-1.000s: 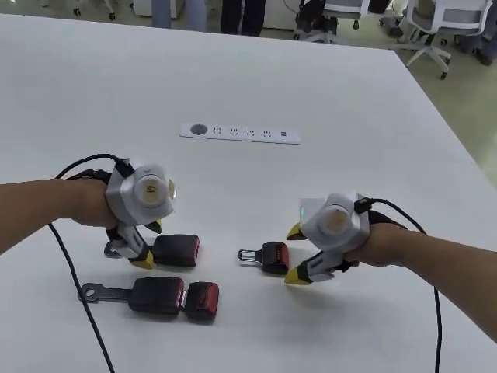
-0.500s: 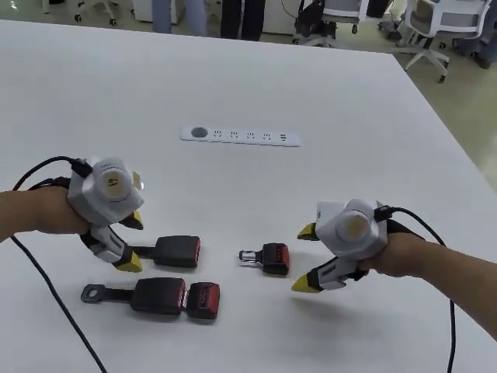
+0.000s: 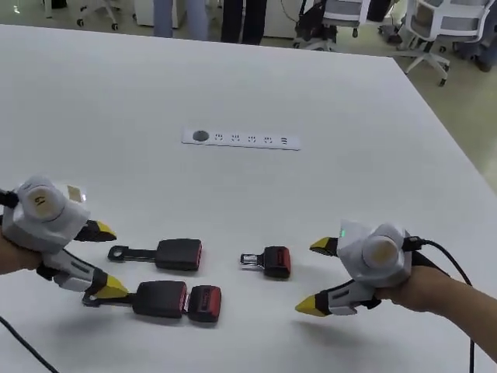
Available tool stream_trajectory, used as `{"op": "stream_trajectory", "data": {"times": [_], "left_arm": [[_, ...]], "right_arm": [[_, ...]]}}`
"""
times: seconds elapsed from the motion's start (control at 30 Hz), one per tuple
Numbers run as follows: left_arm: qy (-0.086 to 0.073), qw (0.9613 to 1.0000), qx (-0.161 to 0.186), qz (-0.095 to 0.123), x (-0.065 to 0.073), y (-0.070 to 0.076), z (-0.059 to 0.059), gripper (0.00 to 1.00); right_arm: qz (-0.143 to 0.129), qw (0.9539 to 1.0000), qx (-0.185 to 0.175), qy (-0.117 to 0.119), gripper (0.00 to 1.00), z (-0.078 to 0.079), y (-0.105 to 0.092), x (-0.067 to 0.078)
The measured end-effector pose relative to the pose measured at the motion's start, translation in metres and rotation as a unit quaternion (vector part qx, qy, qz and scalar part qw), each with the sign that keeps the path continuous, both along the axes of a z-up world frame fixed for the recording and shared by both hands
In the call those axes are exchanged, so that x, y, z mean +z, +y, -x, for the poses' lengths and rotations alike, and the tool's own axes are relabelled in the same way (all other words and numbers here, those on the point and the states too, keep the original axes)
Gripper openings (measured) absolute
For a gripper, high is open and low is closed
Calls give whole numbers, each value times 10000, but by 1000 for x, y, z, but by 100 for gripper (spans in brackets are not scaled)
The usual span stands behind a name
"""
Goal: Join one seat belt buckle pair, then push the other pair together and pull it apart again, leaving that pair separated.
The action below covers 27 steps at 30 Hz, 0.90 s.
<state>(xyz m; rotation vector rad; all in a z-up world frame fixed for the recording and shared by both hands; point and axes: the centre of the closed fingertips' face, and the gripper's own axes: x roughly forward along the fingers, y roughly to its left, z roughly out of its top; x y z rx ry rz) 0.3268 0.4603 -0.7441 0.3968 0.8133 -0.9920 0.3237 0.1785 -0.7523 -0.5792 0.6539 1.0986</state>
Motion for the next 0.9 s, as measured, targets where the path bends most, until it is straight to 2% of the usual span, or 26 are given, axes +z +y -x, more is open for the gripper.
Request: {"op": "stream_trajectory", "data": {"times": [0.07, 0.1, 0.17, 0.23, 0.33, 0.4, 0.47, 0.53, 0.63, 0.73, 0.8, 0.9], "left_arm": [[-133, 9996, 165, 209, 1, 1, 2, 70], [-279, 9988, 264, 311, 2, 3, 4, 70], [-424, 9970, 440, 483, 0, 5, 8, 71], [-475, 9950, 576, 661, -1, 3, 15, 75], [-488, 9927, 718, 836, -10, 6, 23, 80], [-498, 9904, 886, 938, -11, 5, 29, 83], [-567, 9891, 954, 971, -17, 9, 30, 85], [-705, 9874, 1020, 985, -12, 8, 31, 88], [-723, 9847, 1148, 1090, -7, 2, 31, 94], [-742, 9844, 1122, 1134, -6, -3, 34, 98], [-785, 9836, 1103, 1189, -5, -5, 32, 98], [-885, 9825, 1120, 1195, -5, -4, 30, 100]], "right_arm": [[-87, 9999, -93, -50, 68, 3, 1, 3], [-196, 9996, -198, -109, 69, 5, 3, 7], [-445, 9979, -441, -146, 71, 5, 6, 6], [-620, 9960, -607, -211, 74, 12, 10, 11], [-773, 9936, -779, -265, 78, 16, 10, 3], [-908, 9907, -956, -335, 80, 21, 12, 6], [-1063, 9863, -1187, -422, 82, 21, 12, 10], [-1140, 9843, -1258, -492, 83, 25, 14, 12], [-1219, 9817, -1381, -483, 85, 27, 16, 13], [-1345, 9784, -1479, -536, 89, 26, 18, 13], [-1391, 9773, -1488, -579, 92, 28, 23, 16], [-1367, 9784, -1452, -536, 98, 31, 29, 14]]}}
